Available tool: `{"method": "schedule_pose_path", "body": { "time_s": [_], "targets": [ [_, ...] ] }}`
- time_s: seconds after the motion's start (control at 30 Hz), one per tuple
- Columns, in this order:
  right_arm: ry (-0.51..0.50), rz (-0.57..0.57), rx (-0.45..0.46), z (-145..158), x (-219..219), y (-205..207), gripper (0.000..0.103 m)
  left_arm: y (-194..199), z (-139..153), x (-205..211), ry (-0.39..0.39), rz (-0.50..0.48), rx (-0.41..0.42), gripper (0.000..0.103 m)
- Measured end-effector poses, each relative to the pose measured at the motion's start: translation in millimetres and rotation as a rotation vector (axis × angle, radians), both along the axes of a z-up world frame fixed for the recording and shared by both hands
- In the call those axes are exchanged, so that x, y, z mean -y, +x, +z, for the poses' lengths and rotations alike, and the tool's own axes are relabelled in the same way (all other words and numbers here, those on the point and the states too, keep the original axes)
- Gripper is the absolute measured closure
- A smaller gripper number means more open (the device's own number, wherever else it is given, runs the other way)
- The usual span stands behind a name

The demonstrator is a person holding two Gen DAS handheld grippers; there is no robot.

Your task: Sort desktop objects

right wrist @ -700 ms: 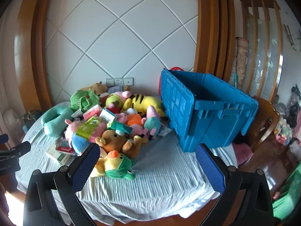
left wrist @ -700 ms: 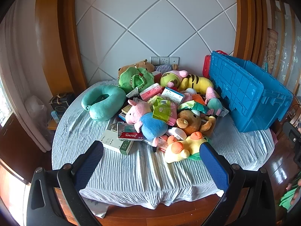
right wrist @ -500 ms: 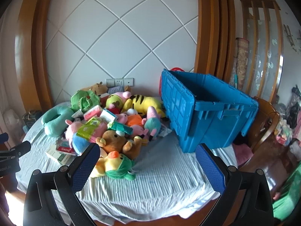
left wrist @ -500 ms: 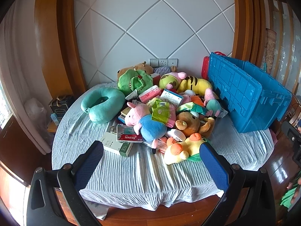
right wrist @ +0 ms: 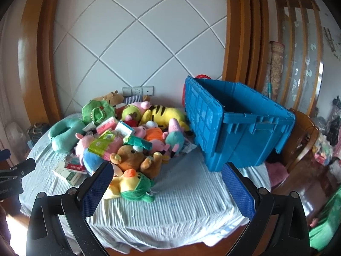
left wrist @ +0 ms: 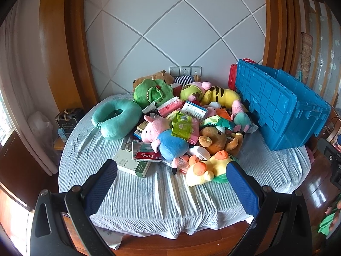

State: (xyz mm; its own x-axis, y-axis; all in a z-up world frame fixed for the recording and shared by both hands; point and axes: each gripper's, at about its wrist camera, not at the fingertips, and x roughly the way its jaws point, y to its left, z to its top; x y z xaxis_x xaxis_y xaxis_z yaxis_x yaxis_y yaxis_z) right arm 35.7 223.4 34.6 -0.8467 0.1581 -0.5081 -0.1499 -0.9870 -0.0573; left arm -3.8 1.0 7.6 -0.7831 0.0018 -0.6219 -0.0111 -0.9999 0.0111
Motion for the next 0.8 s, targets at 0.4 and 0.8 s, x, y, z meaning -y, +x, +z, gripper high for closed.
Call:
{"method": "schedule_pose_path", "body": {
  "time_s": [0.4,0.8],
  "targets": [
    [-0.023,0.016,-0.004,3,-4,-3,0.000,4,-3,-2,0.008,0.005,-0.005,0.000],
    [-0.040,0.024,-0.015,3,-12,-4,0.000,7,-5,-3,0.008,0.015,-0.005,0.000]
  ]
}}
